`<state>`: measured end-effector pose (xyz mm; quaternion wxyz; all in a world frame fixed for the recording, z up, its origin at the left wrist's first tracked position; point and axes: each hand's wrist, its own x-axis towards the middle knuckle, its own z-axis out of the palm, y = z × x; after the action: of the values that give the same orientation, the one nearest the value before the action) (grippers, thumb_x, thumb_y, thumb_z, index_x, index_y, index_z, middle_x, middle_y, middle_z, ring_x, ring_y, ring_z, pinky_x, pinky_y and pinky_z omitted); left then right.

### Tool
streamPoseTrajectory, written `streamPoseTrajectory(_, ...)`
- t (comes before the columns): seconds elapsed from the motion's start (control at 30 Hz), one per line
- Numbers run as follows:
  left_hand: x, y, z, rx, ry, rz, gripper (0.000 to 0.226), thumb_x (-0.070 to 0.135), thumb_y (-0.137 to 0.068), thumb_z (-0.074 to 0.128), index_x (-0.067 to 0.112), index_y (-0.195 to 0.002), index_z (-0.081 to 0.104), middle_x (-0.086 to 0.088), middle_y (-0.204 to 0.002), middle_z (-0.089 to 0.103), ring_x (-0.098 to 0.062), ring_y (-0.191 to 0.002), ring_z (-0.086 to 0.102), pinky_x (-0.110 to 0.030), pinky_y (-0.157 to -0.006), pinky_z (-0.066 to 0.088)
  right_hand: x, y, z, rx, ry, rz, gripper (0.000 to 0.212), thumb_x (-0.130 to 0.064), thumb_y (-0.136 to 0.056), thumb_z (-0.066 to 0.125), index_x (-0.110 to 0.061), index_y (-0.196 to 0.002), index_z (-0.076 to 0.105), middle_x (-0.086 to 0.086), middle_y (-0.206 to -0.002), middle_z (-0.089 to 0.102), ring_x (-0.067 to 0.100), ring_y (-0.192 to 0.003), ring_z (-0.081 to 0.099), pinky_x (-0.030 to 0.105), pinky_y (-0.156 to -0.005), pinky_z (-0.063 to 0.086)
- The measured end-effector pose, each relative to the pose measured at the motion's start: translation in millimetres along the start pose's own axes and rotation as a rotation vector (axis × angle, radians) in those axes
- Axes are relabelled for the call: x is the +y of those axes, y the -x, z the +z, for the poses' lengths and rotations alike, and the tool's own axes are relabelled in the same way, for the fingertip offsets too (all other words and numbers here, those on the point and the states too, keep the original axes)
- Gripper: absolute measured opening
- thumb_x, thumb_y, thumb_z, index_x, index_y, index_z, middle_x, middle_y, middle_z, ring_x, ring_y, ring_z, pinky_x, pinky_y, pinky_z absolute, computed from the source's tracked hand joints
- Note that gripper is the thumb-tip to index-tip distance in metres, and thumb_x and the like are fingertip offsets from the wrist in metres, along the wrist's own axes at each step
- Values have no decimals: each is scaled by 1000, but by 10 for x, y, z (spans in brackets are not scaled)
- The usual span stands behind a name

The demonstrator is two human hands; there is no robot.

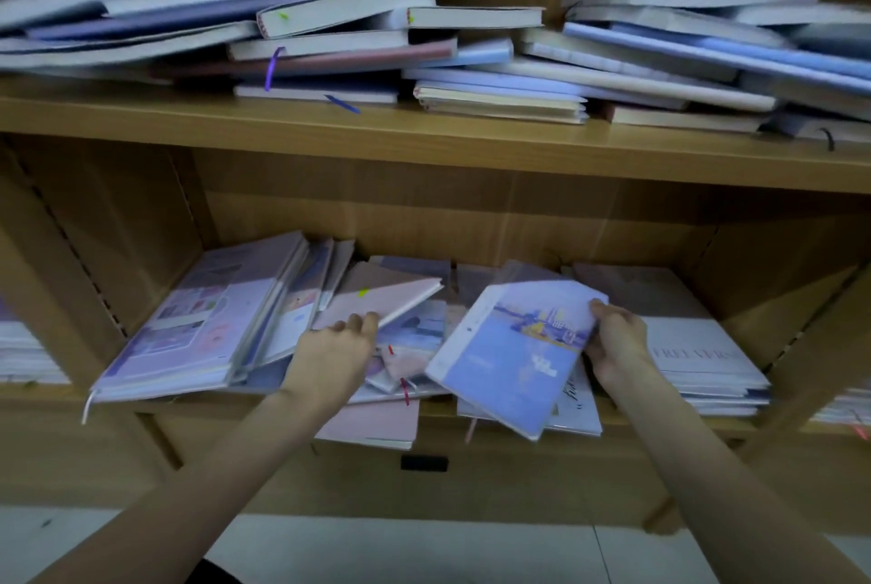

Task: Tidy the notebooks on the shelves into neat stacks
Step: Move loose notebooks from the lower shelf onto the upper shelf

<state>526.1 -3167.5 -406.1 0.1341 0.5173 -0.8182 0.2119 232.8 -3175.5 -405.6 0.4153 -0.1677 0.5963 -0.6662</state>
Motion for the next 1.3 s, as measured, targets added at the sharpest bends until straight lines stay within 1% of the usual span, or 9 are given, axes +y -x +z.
streamPoseTrajectory(0.17, 127, -102, -227, 126, 5, 55, 51, 6, -29, 85, 7, -79, 71, -1, -42, 50, -19, -27, 43, -14, -36, 22, 41, 141, 42, -149, 4, 146, 29, -8, -99, 41, 5, -125, 45, 18, -107, 57, 20, -71, 58, 37, -77, 46)
streamPoseTrajectory(0.27, 149, -243, -523, 355, 65, 22, 17, 17, -71, 64, 11, -86, 72, 0, -46, 53, -22, -31, 46, -17, -34, 24, 17, 216, -6, -142, -17, 154, 30, -9, -99, 42, 4, -126, 46, 21, -121, 57, 22, -74, 58, 40, -75, 47)
streamPoseTrajectory(0.4, 149, -307, -886, 511, 513, -103, 25, 25, -89, 49, 10, -95, 68, 2, -53, 56, -17, -41, 52, -18, -41, 31, -114, 301, -165, -93, -78, 112, 27, -12, -99, 42, 1, -121, 51, 17, -102, 62, 26, -76, 57, 37, -62, 47)
streamPoseTrajectory(0.53, 216, -242, -886, 438, 841, -247, 15, 21, -94, 54, 11, -99, 63, 0, -64, 57, -3, -49, 45, -9, -51, 33, -241, 421, -400, -92, 36, 17, 15, -15, -96, 46, -3, -95, 55, 28, -122, 56, 32, -80, 59, 40, -71, 48)
streamPoseTrajectory(0.63, 275, -217, -816, 440, 976, -316, 6, 19, -93, 55, 18, -94, 50, -12, -61, 51, -15, -54, 46, -18, -49, 31, -373, 496, -563, -72, 128, -105, 15, -15, -98, 45, -6, -91, 54, 25, -105, 57, 32, -82, 57, 47, -81, 48)
streamPoseTrajectory(0.77, 353, -290, -811, 331, 1195, -240, 11, 16, -93, 54, 22, -88, 45, 4, -54, 34, -6, -44, 34, -16, -44, 25, -498, 629, -596, -98, 212, -257, 21, -17, -99, 44, -14, -80, 54, 17, -87, 50, 27, -81, 48, 41, -74, 40)
streamPoseTrajectory(1.07, 532, -308, -891, 339, 1735, -620, 17, 16, -97, 46, 18, -113, 50, 3, -76, 55, -4, -62, 50, -15, -53, 41, -451, 1076, -97, -338, 34, -89, 29, -19, -99, 41, 4, -104, 58, 24, -92, 60, 32, -81, 58, 37, -69, 45)
streamPoseTrajectory(1.23, 565, -295, -1066, 350, 1745, -653, 10, 15, -96, 48, 21, -95, 57, -15, -98, 64, -27, -83, 57, -39, -73, 47, -609, 1399, 4, -469, -65, -120, 25, -20, -100, 40, -3, -105, 58, 15, -89, 62, 24, -78, 61, 34, -68, 48)
streamPoseTrajectory(1.3, 529, -291, -1157, 428, 1759, -685, 13, 13, -96, 49, 20, -89, 57, -10, -87, 62, -23, -78, 53, -34, -69, 43, -686, 1536, -13, -557, -17, -187, 32, -30, -98, 44, -2, -109, 56, 14, -98, 64, 27, -86, 63, 38, -74, 51)
